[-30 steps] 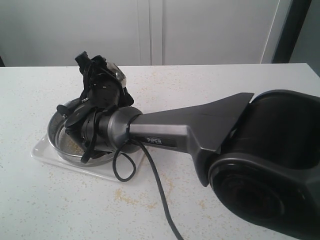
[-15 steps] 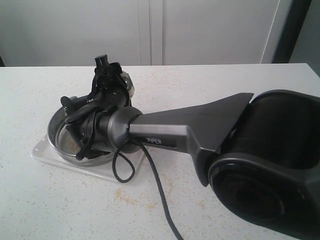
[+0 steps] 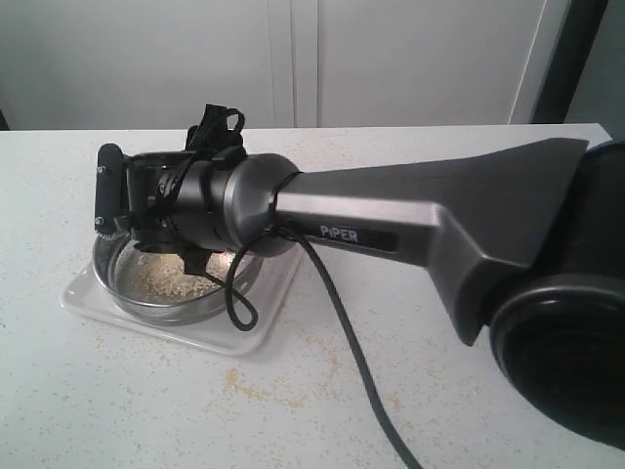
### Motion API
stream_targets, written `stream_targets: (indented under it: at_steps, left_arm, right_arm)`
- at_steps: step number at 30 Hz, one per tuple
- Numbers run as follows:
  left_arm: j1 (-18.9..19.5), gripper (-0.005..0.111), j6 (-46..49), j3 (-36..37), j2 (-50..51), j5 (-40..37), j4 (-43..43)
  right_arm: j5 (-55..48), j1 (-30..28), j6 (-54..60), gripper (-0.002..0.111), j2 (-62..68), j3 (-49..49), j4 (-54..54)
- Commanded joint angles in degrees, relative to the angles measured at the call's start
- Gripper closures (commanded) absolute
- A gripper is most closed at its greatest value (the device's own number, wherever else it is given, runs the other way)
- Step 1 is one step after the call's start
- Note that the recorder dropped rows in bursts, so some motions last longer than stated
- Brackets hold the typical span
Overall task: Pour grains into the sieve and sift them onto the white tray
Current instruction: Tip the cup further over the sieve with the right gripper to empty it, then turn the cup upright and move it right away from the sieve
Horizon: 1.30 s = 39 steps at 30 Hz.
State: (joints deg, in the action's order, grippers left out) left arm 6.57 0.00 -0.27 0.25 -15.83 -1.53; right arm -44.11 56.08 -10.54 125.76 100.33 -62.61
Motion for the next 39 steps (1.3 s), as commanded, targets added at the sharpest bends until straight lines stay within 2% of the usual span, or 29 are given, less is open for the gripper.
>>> stream_targets:
  at_steps: [1, 10, 19, 25, 29, 39]
  left_arm:
    - [0.10, 0.107, 0.00, 0.27, -0.25, 0.07, 0.12]
    - [0.10, 0.107, 0.00, 0.27, -0.25, 0.07, 0.12]
    - [0.10, 0.107, 0.00, 0.27, -0.25, 0.07, 0.12]
    - [0.10, 0.107, 0.00, 0.27, -0.25, 0.07, 0.12]
    - [0.10, 0.107, 0.00, 0.27, -0.25, 0.07, 0.12]
    - [0.10, 0.107, 0.00, 0.27, -0.25, 0.07, 0.12]
  right_arm:
    - [2.06, -0.15, 2.95, 0.108, -2.90, 0.26, 10.01]
    - [3.48, -2.84, 11.94, 0.108, -6.05, 0.26, 32.21]
    - [2.69, -8.42, 26.73, 0.108, -10.21, 0.02, 61.46]
    - [6.77, -13.54, 34.61, 0.108, -16.21, -9.46, 75.79]
    - [12.12, -17.10, 37.88, 0.108, -20.35, -16.98, 81.18]
    - [21.46, -24.37, 37.92, 0.108, -25.05, -28.49, 82.56]
